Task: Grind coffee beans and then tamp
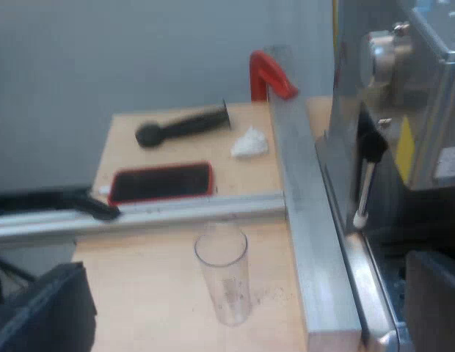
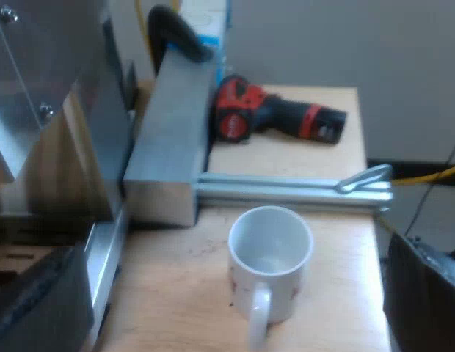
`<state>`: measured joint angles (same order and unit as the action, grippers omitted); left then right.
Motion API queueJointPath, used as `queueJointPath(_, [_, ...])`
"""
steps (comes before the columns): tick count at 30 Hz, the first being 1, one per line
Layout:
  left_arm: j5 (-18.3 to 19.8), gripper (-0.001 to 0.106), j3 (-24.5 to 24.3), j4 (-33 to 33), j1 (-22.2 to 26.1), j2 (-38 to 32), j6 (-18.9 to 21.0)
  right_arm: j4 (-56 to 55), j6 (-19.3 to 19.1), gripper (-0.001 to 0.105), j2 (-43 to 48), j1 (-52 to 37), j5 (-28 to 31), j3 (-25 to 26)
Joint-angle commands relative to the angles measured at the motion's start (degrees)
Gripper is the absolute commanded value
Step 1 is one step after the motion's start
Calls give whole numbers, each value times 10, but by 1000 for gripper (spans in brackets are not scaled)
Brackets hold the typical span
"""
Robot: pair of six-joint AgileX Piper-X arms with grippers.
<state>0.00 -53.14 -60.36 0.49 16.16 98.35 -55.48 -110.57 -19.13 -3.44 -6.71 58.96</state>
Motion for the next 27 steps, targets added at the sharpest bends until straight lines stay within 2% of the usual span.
queueJointPath(1, [-17,87,11,0,-1,-53,7,2,-6,82,40,-4,5,-7])
queueJointPath(3, [-17,87,19,-4,-1,-84,7,2,-6,82,45,-4,5,-11])
queueJointPath(6, [-17,87,19,-5,-1,-87,7,2,-6,82,68,-4,5,-28])
queueJointPath(10, [-17,87,21,-18,-1,-115,7,2,-6,82,143,-4,4,-71])
queueJointPath(12, [-28,87,21,-89,-1,-203,6,0,-6,82,208,-4,4,-96])
queueJointPath(14, [-28,87,21,-99,-1,-216,6,-1,-1,82,226,-4,2,-103])
queueJointPath(19, [-30,87,21,-107,-1,-244,6,-4,4,82,222,-3,-15,-101])
queueJointPath(24, [-75,87,29,-98,-1,-249,6,34,28,82,222,-3,-28,-121])
queueJointPath(27, [-83,87,49,-84,-1,-249,7,52,28,82,222,-3,-30,-138])
